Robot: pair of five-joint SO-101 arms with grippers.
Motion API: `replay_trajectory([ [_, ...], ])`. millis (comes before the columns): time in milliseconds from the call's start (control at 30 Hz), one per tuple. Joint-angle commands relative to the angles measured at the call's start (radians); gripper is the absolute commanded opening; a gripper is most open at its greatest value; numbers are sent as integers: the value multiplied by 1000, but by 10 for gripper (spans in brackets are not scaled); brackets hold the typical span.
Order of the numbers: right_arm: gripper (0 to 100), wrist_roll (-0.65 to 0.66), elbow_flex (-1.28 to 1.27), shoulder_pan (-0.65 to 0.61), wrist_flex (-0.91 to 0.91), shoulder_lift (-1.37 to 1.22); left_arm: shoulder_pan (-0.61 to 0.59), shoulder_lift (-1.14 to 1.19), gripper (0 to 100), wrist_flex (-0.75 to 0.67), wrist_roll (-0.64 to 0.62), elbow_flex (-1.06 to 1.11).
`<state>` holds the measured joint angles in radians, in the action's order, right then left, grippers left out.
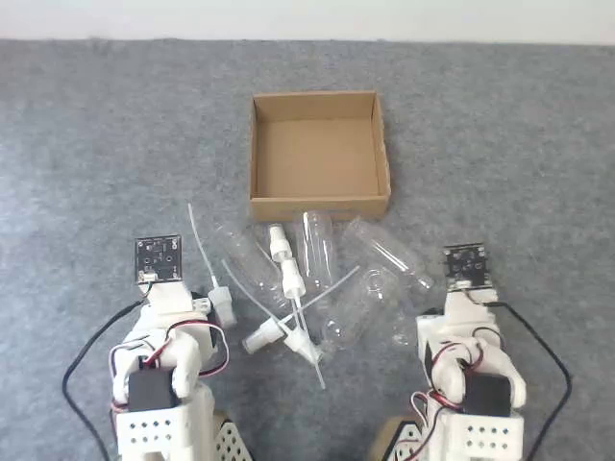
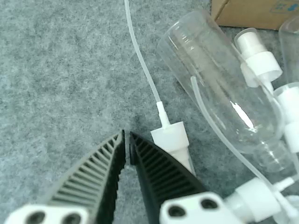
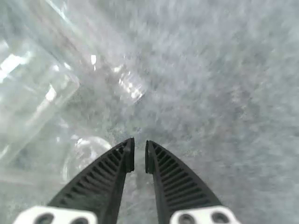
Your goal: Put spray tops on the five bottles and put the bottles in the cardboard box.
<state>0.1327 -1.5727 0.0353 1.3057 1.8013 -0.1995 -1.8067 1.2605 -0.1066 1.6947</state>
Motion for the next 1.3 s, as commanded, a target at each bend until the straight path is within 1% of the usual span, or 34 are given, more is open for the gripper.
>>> replay_trajectory([
  [0,31,11,138,93,-44,13,-2,-14,13,5,5,-10],
  [133,31,15,195,177,-117,13,-2,-14,13,5,5,-10],
  [300,31,199,262,183,-124,13,-2,-14,13,5,5,-10],
  [500,32,212,393,183,-105,8,-2,-14,13,5,5,-10],
  [633,32,213,506,110,-25,7,-2,-14,13,5,5,-10],
  [733,32,215,589,31,35,7,-2,-14,13,5,5,-10],
  [867,33,216,683,-4,79,4,-2,-14,13,5,5,-10],
  [1033,91,216,795,-38,166,-127,-2,-14,13,5,5,-10],
  [1167,118,213,895,-102,237,-286,-2,-14,13,5,5,-10],
  [1267,195,212,948,-173,294,-390,-2,-14,13,5,5,-10],
])
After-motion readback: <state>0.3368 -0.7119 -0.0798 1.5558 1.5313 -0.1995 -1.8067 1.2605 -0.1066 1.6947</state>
